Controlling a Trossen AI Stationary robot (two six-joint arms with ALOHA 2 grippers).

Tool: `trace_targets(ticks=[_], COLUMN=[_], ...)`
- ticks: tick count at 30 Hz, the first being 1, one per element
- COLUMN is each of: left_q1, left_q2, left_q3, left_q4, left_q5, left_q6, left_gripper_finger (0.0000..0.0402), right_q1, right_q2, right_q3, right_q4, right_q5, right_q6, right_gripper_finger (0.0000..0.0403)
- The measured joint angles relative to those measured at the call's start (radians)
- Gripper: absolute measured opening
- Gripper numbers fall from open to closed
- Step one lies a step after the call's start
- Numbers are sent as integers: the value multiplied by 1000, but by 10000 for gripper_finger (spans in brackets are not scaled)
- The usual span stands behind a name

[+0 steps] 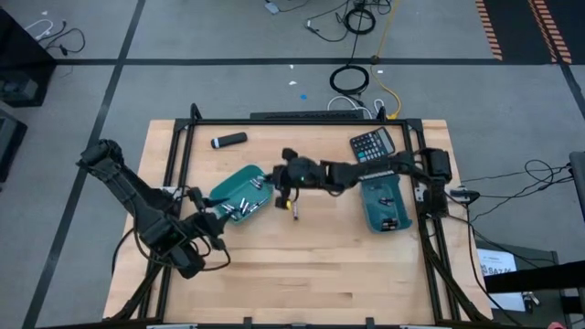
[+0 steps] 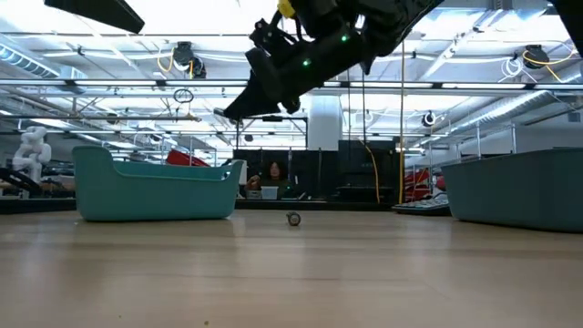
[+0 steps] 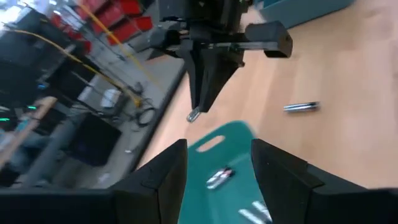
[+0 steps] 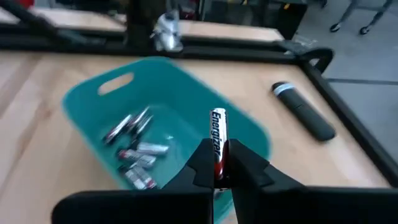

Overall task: Sort batteries
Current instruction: Put the white battery into the green bin

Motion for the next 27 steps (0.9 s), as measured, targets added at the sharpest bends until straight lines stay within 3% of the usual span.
trace_targets(ticks=[5,9,13,18,27], left_q1=[-9,2,36,77,95], left_q2=[0,-1,-5,-16,-17], left_q3=[0,0,0,0,0], left_q4=[-183,-240,-238,-189,-12], left_q5=[-70,-108,-108,-1,177], left_q6=[-111,-145,-164,-165,-103], left_gripper_finger=[189,189,189,189,189], right_q1=[-44,-51,-57,-61,-22], right_q2=[0,0,0,-25,-124], right_q3=[0,0,1,1,2], right_q4=[56,89,83,10,-102], right_q5=[-81,-186,-185,-154,-64], right_q6=[-49,-77,-104,-104,-105], right_gripper_finger=[31,91,144,164,141])
